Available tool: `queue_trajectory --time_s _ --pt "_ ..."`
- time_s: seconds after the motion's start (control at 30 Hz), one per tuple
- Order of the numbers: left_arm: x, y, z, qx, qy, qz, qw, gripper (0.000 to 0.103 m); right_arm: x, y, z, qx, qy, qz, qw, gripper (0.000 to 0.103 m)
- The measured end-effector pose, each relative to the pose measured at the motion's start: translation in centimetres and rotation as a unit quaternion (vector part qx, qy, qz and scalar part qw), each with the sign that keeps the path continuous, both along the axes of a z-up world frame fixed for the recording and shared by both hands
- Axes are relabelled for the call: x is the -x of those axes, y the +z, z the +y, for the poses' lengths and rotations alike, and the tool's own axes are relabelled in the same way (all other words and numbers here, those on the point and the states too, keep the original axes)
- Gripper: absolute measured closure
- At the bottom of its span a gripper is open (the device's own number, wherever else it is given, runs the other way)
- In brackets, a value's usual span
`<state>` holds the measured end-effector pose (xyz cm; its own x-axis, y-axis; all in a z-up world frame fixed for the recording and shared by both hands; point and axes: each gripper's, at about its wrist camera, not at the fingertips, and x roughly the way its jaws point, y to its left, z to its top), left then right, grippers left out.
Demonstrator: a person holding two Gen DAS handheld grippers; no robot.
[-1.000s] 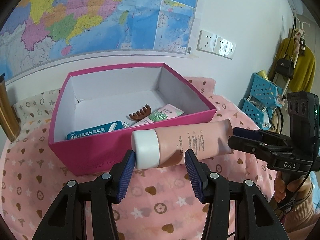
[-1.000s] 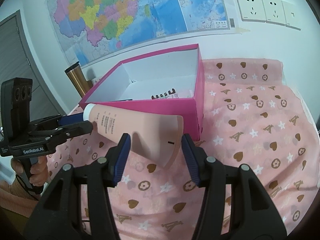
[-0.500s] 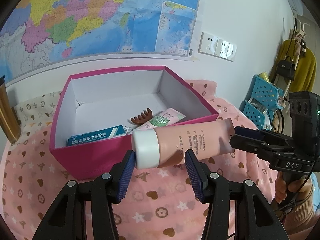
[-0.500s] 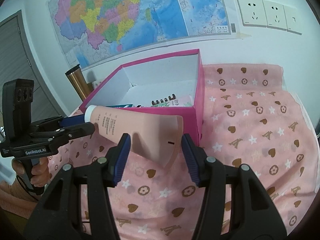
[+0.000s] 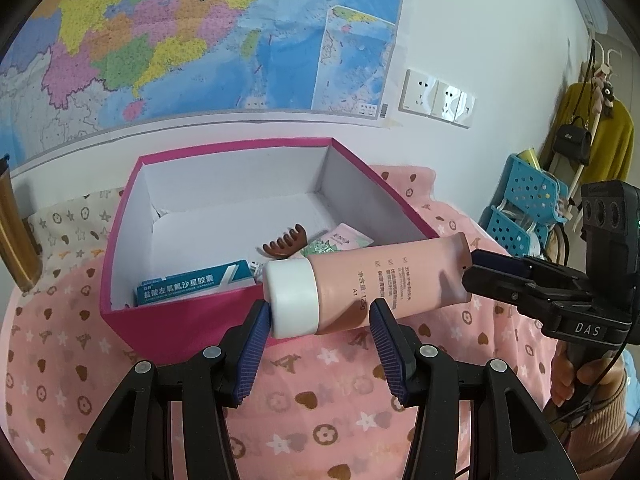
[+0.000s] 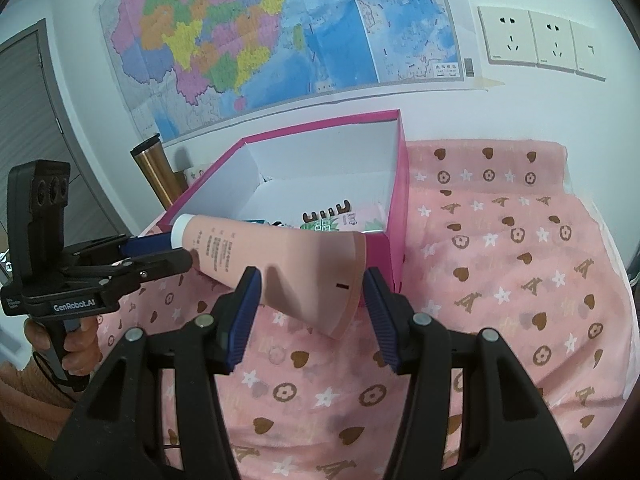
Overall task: Organize rigid objects
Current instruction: 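Carry the lotion tube over the magenta box rim with the right gripper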
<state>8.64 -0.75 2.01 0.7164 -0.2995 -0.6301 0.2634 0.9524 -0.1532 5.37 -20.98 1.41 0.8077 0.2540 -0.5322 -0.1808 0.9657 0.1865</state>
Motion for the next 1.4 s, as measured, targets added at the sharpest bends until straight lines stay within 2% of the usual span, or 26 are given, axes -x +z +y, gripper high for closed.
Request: queue_trajectory --time_s 0.4,1.4 --pt "-0.9 0.8 0.0 0.001 0.002 -0.009 1.0 0.052 -0.9 1.3 -0.3 0.006 0.0 -0.015 1.0 0.047" --pt "-3.4 1.1 0.7 0.008 0.016 -0.006 0.9998 0.052 -3.0 2.3 -0.5 -0.001 0.003 -0.018 1.0 0.047"
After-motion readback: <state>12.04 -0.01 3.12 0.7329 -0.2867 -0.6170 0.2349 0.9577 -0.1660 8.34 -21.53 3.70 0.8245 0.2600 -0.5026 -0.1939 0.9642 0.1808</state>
